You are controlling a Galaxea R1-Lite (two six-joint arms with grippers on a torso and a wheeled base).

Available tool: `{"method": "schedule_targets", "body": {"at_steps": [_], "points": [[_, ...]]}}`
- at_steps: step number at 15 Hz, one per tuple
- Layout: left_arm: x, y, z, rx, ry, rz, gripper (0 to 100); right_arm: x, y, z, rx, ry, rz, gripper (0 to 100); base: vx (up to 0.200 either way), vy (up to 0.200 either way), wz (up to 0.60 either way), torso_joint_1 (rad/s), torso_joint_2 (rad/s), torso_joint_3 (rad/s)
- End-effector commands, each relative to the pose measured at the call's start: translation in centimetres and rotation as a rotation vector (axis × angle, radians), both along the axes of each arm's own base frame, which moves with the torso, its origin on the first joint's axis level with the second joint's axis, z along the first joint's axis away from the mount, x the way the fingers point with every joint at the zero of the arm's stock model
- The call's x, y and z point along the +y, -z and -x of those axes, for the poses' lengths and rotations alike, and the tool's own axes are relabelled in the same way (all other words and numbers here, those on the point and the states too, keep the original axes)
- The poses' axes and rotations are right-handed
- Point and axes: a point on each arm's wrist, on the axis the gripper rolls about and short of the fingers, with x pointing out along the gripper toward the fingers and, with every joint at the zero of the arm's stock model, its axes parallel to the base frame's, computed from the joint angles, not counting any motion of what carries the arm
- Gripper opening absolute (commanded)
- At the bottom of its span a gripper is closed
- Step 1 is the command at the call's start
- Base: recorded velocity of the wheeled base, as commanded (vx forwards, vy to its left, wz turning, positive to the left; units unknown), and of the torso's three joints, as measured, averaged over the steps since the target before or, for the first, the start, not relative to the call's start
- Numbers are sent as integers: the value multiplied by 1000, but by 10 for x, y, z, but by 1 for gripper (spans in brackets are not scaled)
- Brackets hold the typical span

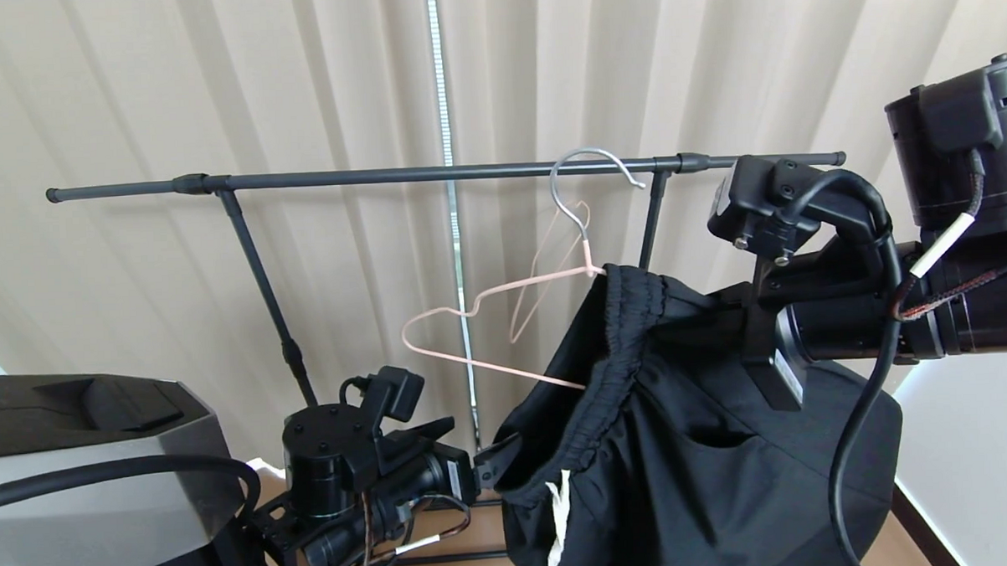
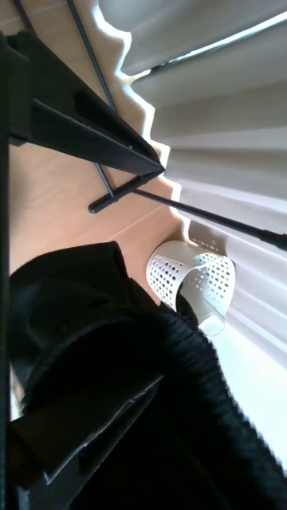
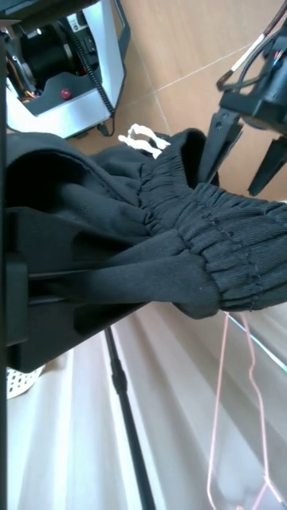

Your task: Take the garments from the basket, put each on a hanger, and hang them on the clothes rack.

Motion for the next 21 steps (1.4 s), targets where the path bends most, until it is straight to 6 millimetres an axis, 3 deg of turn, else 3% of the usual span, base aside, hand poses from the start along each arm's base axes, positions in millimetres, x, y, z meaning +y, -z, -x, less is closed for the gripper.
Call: {"method": "schedule_targets", "body": {"at_steps": [1,4,5,9,16,21], "points": [[-1,9,-1,21,2,-15,100,-1,0,7,-4,-17,-4,0,0,0,0,0,0,0],[-5,10,2,23,9,-23,100,-2,-1,10,-9,-19,-9,0,0,0,0,0,0,0],[-5,10,2,19,5,-23,0,-3,0,10,-4,-15,-7,0,0,0,0,0,0,0],[2,-2,-1,-17,-24,-2,0,-23,19,2,23,55,-29,0,0,0,0,0,0,0],[34,-14,-28,-113,-138,-41,0,-60,53,3,104,45,-120,0,0,0,0,0,0,0],[40,-17,-36,-130,-170,-33,0,-66,80,9,106,37,-132,0,0,0,0,0,0,0]]}}
